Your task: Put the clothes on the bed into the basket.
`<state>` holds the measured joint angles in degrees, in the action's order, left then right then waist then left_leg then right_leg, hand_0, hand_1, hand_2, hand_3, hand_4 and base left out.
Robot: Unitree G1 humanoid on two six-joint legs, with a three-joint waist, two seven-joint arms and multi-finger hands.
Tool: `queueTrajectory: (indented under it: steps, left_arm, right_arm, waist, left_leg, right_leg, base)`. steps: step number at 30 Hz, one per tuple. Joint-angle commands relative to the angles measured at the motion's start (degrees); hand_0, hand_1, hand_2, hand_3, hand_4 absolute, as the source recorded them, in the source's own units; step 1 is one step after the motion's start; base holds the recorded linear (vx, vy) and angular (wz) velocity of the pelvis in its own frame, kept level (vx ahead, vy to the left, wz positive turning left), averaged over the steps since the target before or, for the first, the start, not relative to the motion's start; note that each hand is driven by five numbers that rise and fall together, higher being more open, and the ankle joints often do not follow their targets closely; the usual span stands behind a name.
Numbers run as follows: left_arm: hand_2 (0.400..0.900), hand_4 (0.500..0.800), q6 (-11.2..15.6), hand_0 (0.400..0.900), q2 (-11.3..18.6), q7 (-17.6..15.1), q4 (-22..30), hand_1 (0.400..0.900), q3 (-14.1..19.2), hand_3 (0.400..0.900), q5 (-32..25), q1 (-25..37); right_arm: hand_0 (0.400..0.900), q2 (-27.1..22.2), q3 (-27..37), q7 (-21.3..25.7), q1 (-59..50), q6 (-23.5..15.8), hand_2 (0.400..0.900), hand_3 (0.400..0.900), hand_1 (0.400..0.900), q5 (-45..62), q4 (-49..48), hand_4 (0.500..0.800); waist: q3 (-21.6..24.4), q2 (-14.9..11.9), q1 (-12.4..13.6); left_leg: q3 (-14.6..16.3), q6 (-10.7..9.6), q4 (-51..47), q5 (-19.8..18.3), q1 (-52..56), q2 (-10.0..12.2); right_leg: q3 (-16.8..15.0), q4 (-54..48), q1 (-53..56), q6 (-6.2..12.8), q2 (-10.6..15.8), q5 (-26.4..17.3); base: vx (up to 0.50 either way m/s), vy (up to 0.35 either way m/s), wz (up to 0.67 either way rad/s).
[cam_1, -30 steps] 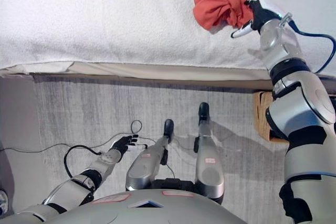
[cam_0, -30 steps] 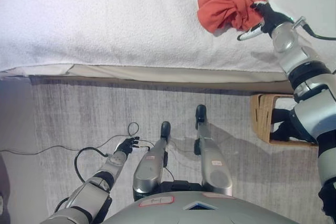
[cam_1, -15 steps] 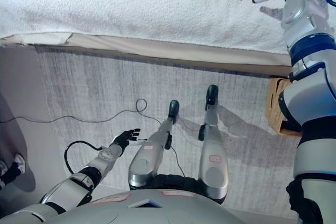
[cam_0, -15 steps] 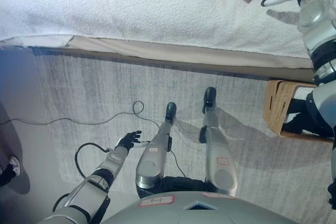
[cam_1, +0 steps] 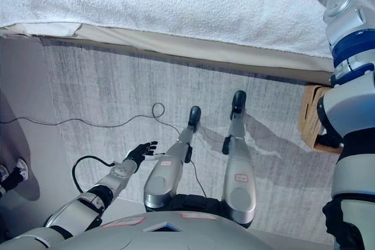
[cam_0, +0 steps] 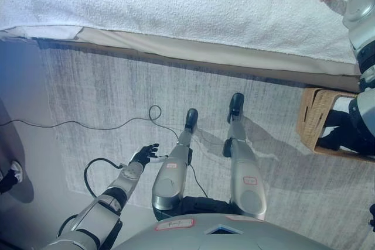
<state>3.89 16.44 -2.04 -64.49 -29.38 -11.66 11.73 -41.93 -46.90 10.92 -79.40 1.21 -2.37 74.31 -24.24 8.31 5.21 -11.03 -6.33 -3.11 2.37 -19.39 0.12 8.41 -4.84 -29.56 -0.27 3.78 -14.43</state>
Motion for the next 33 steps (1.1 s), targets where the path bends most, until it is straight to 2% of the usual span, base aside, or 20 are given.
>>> queueTrajectory:
  steps: [1,18,23,26,33]
  left_arm:
    - [0.9,0.8,-1.24,0.9,3.69,-0.47,-0.19,0.9,-4.04,0.9,-0.77,-4.96]
    - [0.9,0.8,-1.45,0.9,3.03,-1.05,-4.39,0.9,-3.17,0.9,-0.99,-3.12]
    - [0.9,0.8,-1.76,0.9,2.64,-0.8,-7.13,0.9,-2.03,0.9,-0.61,-2.64]
    - [0.9,0.8,-2.08,0.9,2.43,-0.48,-8.73,0.9,-1.1,0.9,-0.11,-2.92]
    - [0.9,0.8,-2.57,0.9,3.06,0.58,-11.35,0.9,2.48,0.9,1.41,-3.72]
  right_arm:
    - [0.4,-0.61,-3.02,2.33,-8.97,-1.23,0.4,0.4,0.4,1.87,2.99,0.5]
    - [0.4,1.9,-1.63,2.28,-7.59,-0.87,0.4,0.4,0.4,3.49,2.87,0.5]
    - [0.4,3.17,-0.37,1.79,-5.63,-0.3,0.4,0.4,0.4,3.44,2.37,0.5]
    - [0.4,3.96,0.38,1.02,-4.37,0.07,0.4,0.4,0.4,3.1,2.13,0.5]
    - [0.4,5.72,1.68,-1.45,-1.39,0.75,0.4,0.4,0.4,0.95,1.86,0.5]
  waist:
    - [-0.2,-0.04,1.34]
    - [0.58,-0.39,0.33]
    - [1.83,-1.67,-0.51]
    - [2.88,-2.7,-1.15]
    - [8.16,-5.77,-2.37]
  left_leg:
    - [1.36,-0.22,-1.89,3.01,-0.43,0.85]
    - [1.6,-0.55,-1.89,3.2,0.58,0.71]
    - [2.25,-0.24,-1.77,2.36,2.37,0.72]
    - [3.1,0.46,-1.16,0.92,4.43,0.45]
    - [7.61,2.27,0.99,-3.75,10.05,0.15]
  right_leg:
    - [-2.5,8.21,-0.95,5.61,1.73,9.05]
    - [-2.48,7.45,1.17,5.51,1.81,8.91]
    - [-2.8,7.33,3.3,5.44,1.62,9.0]
    - [-3.32,7.34,5.07,5.49,1.49,9.01]
    - [-6.32,5.25,10.23,6.39,1.79,8.13]
  base:
    - [0.0,0.0,0.0]
    - [0.0,0.001,0.0]
    - [-0.02,0.003,-0.11]
    - [0.01,0.039,-0.28]
    - [0.04,0.059,-0.43]
